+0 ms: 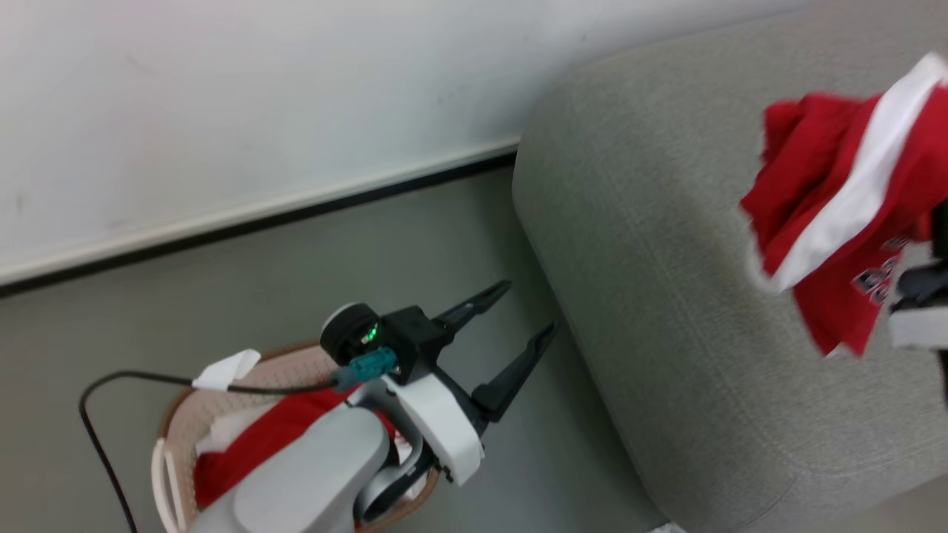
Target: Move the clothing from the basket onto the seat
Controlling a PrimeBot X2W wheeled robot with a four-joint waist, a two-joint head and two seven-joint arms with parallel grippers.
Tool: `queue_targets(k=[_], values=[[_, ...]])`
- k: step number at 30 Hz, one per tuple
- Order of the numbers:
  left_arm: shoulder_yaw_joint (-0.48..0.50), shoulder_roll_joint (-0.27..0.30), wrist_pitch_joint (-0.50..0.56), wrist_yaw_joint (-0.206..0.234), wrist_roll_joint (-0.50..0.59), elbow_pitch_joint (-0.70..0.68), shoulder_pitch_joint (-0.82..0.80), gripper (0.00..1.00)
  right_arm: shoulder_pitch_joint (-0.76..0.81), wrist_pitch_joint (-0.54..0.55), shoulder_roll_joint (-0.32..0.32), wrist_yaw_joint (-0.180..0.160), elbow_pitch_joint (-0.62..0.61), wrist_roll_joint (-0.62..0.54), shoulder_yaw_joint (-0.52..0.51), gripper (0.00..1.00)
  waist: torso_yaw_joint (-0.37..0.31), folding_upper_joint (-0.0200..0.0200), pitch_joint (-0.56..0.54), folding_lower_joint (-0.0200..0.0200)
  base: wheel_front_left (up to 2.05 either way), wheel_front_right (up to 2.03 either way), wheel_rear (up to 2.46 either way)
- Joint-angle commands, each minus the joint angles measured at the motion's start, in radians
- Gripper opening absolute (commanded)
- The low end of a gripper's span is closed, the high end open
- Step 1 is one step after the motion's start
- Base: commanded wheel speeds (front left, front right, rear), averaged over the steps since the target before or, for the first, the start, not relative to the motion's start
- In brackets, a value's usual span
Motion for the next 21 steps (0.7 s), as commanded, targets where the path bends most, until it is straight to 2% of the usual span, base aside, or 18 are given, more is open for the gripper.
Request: queue_targets(k=[1,12,17,21], values=[[0.004,0.012,0.006,-0.003,0.012,-0.004,-0.012,1.0,-0.022,0.001,-0.003,-0.002,0.004,0.016,-0.007,0.0,0.031,-0.0001,0.07,-0.0001,0.0,0.0,0.0],[0.012,0.071,0.084,-0.009,0.075,-0.085,-0.179,1.0,-0.306,0.001,-0.151,-0.002,0.173,0.126,-0.127,0.0,0.118,-0.0001,0.362,-0.0001,0.0,0.0,0.0],[0.021,0.092,0.099,-0.001,0.09,-0.11,-0.216,1.0,-0.401,0.001,-0.218,-0.002,0.271,0.159,-0.144,0.0,0.149,-0.0001,0.442,-0.0001,0.0,0.0,0.0],[0.024,0.101,0.099,0.002,0.1,-0.123,-0.232,1.0,-0.449,0.003,-0.261,-0.002,0.382,0.184,-0.119,0.0,0.171,-0.0001,0.477,-0.0001,0.0,0.0,0.0]])
